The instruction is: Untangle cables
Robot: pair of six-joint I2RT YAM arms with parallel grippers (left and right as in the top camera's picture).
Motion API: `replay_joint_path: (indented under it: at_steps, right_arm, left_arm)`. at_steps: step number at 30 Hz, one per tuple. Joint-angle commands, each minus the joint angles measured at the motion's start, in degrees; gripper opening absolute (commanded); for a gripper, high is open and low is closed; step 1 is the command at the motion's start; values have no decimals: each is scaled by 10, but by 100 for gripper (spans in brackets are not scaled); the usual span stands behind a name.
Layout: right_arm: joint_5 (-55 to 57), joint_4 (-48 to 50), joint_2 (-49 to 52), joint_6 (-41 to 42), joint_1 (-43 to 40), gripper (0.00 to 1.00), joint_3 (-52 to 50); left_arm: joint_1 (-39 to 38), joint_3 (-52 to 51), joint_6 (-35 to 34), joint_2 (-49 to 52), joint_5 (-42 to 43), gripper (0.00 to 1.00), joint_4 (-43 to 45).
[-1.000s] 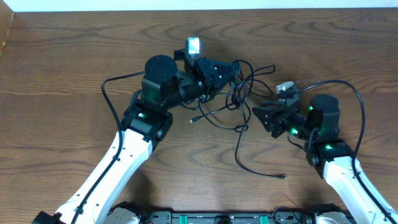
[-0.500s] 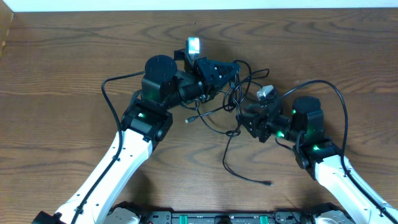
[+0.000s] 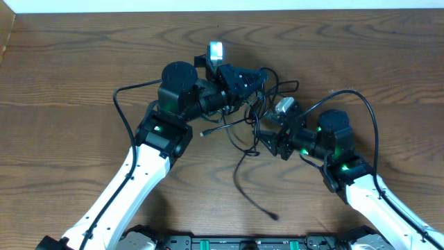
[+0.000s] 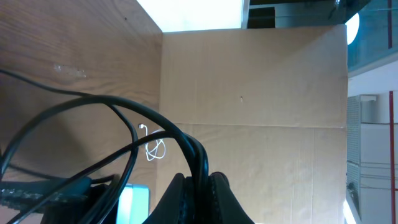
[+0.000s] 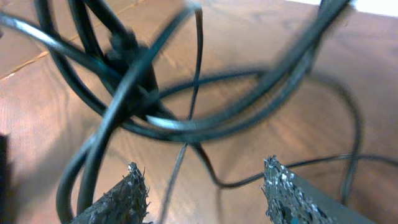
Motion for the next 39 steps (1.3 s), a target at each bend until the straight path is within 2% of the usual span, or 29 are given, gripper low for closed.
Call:
replay_joint_path:
  at_steps: [1, 6, 10, 14, 16, 17, 18, 24, 30, 34, 39]
  right_arm:
    - [41, 24, 13, -17, 10, 59, 1]
    - [32, 79, 44, -17, 27, 56, 1]
    - [32, 122, 81, -16, 36, 50, 1]
    - [32, 156, 102, 0, 36, 31, 1]
    - [32, 162, 103, 3, 36, 17, 1]
    - [32, 163, 102, 3, 36, 6, 1]
    - [32, 163, 102, 3, 36, 1, 1]
    - [47, 120, 101, 66, 10, 1, 1]
    - [74, -26, 83, 109, -45, 1, 1]
    - [183, -147, 45, 129, -94, 1, 1]
    - [295, -232, -20, 186, -149, 1, 1]
  left_arm:
    - [2, 7, 10, -7, 10, 8, 3]
    - [2, 7, 10, -7, 10, 8, 4]
    - [2, 7, 10, -7, 10, 8, 4]
    - [2, 7, 10, -7, 10, 8, 3]
    - [2, 7, 10, -7, 10, 8, 4]
    - [2, 7, 10, -7, 10, 8, 4]
    - [2, 7, 10, -7, 10, 8, 3]
    - [2, 7, 10, -7, 10, 8, 3]
    - [2, 7, 10, -7, 10, 8, 3]
    - [2, 7, 10, -7, 10, 8, 3]
    - [2, 7, 10, -7, 10, 8, 3]
